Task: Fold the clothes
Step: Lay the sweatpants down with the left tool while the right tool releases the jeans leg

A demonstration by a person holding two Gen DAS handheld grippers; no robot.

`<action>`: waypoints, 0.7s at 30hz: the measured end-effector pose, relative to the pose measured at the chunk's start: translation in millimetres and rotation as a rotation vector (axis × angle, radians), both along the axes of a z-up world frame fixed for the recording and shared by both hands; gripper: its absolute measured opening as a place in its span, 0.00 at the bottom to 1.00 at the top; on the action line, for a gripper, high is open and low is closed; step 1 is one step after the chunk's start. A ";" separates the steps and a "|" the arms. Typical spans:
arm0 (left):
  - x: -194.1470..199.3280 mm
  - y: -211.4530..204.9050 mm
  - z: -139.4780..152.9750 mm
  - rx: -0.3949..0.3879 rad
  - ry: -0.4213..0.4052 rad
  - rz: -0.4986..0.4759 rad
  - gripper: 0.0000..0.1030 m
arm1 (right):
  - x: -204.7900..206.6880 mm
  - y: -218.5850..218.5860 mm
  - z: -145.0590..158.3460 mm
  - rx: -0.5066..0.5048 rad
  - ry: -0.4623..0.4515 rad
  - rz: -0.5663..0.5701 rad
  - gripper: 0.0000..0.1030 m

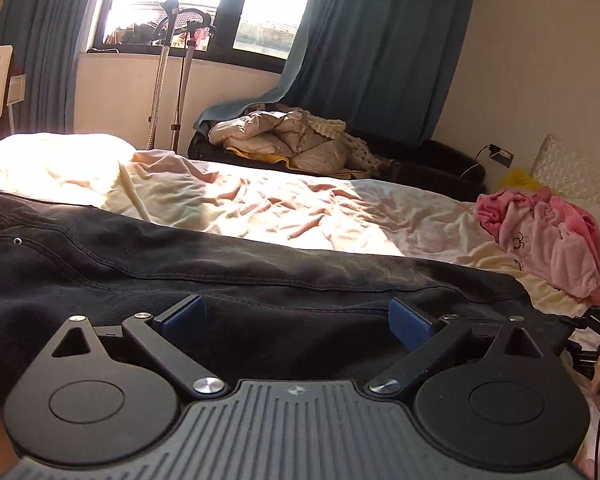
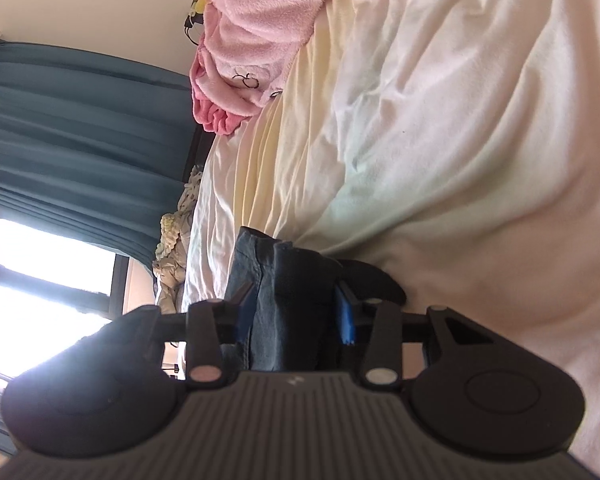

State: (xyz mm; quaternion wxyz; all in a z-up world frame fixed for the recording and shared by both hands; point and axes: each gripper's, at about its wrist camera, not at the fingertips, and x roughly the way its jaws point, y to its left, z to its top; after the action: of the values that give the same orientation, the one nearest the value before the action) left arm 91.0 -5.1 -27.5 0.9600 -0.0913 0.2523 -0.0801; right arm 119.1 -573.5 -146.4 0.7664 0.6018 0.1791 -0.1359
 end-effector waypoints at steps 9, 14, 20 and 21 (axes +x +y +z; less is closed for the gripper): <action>11.1 1.0 -26.6 0.088 0.085 0.064 0.96 | 14.6 8.0 3.5 -0.103 0.014 -0.013 0.06; 7.0 6.3 -24.6 0.074 0.082 0.066 0.96 | 9.1 19.8 49.4 -0.225 -0.153 -0.055 0.06; 10.4 11.6 -25.6 0.066 0.089 0.076 0.96 | 6.5 4.6 14.7 -0.165 0.030 -0.076 0.06; 10.8 10.8 -25.9 0.078 0.091 0.078 0.96 | 8.2 1.7 4.7 -0.140 0.081 -0.063 0.06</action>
State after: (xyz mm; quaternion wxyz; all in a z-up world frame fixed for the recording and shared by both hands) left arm 101.8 5.6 -53.4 0.9528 -0.0671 0.2948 -0.0287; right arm 127.2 -571.9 -141.6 0.7940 0.5462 0.1809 -0.1960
